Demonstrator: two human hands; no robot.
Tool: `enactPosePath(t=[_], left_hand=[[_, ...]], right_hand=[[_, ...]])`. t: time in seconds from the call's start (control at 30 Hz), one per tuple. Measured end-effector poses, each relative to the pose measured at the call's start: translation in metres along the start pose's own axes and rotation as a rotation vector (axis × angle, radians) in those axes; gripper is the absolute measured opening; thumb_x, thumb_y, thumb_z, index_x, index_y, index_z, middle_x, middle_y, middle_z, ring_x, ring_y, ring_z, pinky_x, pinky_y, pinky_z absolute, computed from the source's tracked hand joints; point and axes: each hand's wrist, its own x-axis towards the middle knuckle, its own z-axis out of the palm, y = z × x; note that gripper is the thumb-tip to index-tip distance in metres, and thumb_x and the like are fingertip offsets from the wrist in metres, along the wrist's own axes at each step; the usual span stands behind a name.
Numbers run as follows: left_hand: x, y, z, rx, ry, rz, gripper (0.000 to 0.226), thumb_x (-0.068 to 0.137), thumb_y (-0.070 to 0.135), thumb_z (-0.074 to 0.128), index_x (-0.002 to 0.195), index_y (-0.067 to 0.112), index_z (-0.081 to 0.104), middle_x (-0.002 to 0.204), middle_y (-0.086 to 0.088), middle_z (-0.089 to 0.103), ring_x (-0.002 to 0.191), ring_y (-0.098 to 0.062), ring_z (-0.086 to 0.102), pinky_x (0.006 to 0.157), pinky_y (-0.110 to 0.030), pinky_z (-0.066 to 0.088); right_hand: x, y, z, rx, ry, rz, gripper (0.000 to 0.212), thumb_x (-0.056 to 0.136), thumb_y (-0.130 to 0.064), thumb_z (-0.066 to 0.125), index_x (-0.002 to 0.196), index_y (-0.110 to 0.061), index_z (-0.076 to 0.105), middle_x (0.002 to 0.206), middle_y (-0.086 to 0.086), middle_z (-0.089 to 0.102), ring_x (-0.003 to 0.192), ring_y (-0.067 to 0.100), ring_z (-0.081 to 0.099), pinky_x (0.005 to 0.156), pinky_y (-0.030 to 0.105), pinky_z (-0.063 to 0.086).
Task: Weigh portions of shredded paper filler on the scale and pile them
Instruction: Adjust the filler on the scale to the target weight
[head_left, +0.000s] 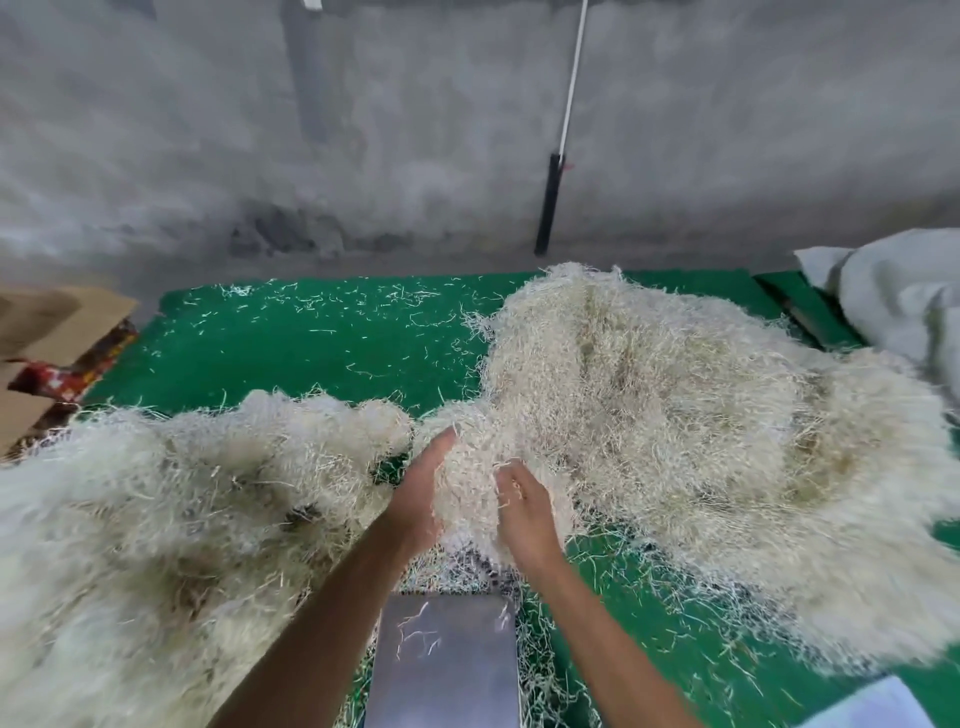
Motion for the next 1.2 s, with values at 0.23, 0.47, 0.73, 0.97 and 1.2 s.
enactPosePath(t=[0.23,0.47,0.73,0.97,1.2], left_hand=[[0.013,0.065,-0.005,-0.205,0.177,-0.041,0.054,0.097,0.026,0.062,0.147,0.031,0.041,0.149,-0.009,0.047,0.078,-0.012,0.055,0.06,-0.034,0.047],[0.012,0.128,0.013,-0.112,0.113,-0.009,0.099,0.08,0.062,0.071,0.157,0.023,0.024,0.163,-0.007,0.025,0.147,-0.033,0.027,0.116,-0.052,0.026],[-0.006,0.108,0.04,-0.035,0.245,0.061,0.121,0.069,0.073,0.075,0.159,0.028,0.008,0.166,-0.003,0.014,0.15,-0.032,0.021,0.117,-0.055,0.023],[-0.034,0.11,0.037,0.225,0.149,0.151,0.129,0.059,0.095,0.06,0.16,0.033,0.009,0.168,0.001,0.001,0.152,-0.03,0.013,0.118,-0.056,0.017],[-0.05,0.131,-0.001,0.056,0.294,0.107,0.128,0.06,0.083,0.073,0.158,0.03,0.01,0.164,-0.002,0.02,0.148,-0.035,0.024,0.117,-0.06,0.022]], right_hand=[[-0.006,-0.001,-0.019,-0.425,-0.03,-0.184,0.085,0.082,-0.083,0.062,0.147,-0.034,0.039,0.141,-0.025,0.049,0.1,-0.008,0.052,0.097,0.022,0.048],[0.004,-0.009,-0.055,-0.6,0.291,-0.255,0.04,0.105,-0.052,0.044,0.122,-0.02,0.063,0.104,0.001,0.071,0.073,0.008,0.064,0.066,0.022,0.055],[-0.024,-0.098,-0.049,-0.064,0.4,-0.594,0.055,0.104,-0.06,0.045,0.152,-0.034,0.038,0.155,-0.01,0.043,0.136,0.009,0.047,0.111,0.042,0.044],[-0.025,-0.121,-0.054,0.033,0.029,-0.281,0.073,0.086,-0.064,0.07,0.138,-0.014,0.059,0.134,0.002,0.064,0.112,0.021,0.062,0.095,0.038,0.055],[-0.026,-0.121,-0.084,0.091,0.24,-0.445,0.013,0.103,-0.025,0.064,0.111,-0.016,0.069,0.077,-0.003,0.061,0.054,0.006,0.048,0.05,0.02,0.046]])
